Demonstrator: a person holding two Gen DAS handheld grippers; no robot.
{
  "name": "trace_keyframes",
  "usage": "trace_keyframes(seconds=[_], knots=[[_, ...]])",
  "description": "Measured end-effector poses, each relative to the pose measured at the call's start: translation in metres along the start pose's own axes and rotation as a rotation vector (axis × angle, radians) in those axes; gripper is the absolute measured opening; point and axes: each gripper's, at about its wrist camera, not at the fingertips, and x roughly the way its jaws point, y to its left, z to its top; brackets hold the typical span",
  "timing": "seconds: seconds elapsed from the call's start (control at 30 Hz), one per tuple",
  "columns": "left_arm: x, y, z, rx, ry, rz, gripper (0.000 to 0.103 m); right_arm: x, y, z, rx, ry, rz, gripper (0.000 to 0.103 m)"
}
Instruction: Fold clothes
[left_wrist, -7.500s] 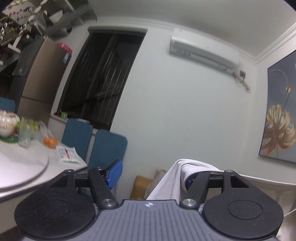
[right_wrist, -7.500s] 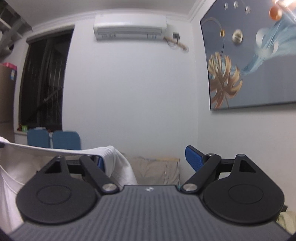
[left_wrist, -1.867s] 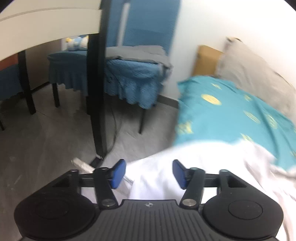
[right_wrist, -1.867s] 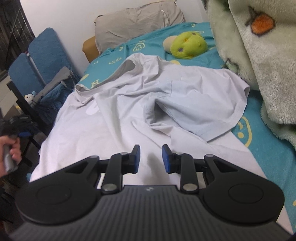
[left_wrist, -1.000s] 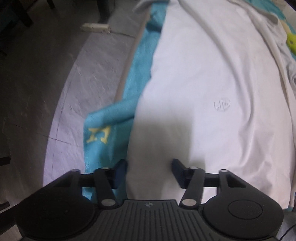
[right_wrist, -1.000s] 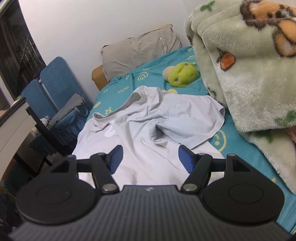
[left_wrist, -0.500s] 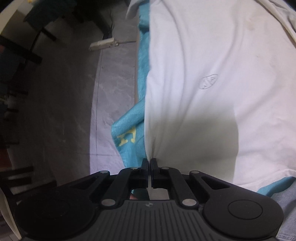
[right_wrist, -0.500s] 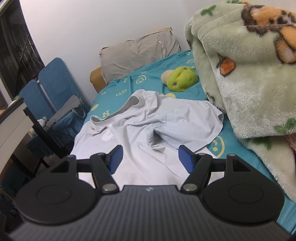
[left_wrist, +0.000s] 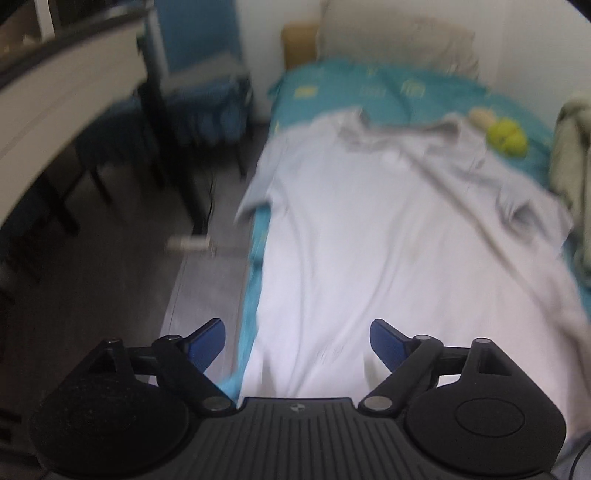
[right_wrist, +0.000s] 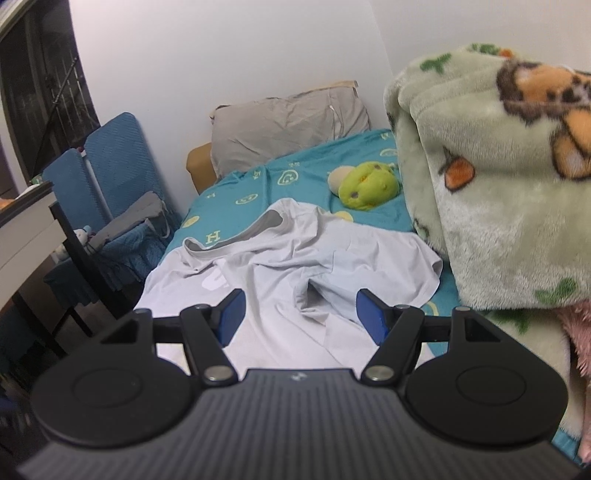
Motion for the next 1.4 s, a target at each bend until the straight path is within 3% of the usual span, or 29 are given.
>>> trace_keyframes(seconds=[0.17,0.33,0.53,0.77,0.97,1.23,1.4], knots=[[-0.002,-0.037,0.018,-0.013,-0.192,-0.05,0.098,-0.004,0.004,0.001,-0.034,-0.029,-0.001,0.069],[0.025,-0.066,0.01,0.005,-0.367,-0.034,0.102,-0.004,0.006,0.0,-0.047,-0.051,0.003,0.069],[0.059,-0.083,-0.009,0.02,-0.452,-0.064,0.102,-0.003,0.003,-0.004,-0.053,-0.088,-0.016,0.069],[0.074,-0.08,-0.038,0.078,-0.457,-0.093,0.102,0.004,-0.007,-0.011,-0.051,-0.071,-0.073,0.069],[0.067,-0.064,-0.046,0.048,-0.442,-0.111,0.103,0.026,-0.021,-0.003,0.145,-0.001,-0.026,0.069],[0.079,-0.039,-0.047,-0.069,-0.357,-0.098,0.103,0.116,-0.084,0.016,0.465,0.124,-0.056,0.069],[0.1,-0.039,-0.038,-0.083,-0.33,-0.088,0.103,0.159,-0.115,0.006,0.498,0.16,-0.187,0.069]])
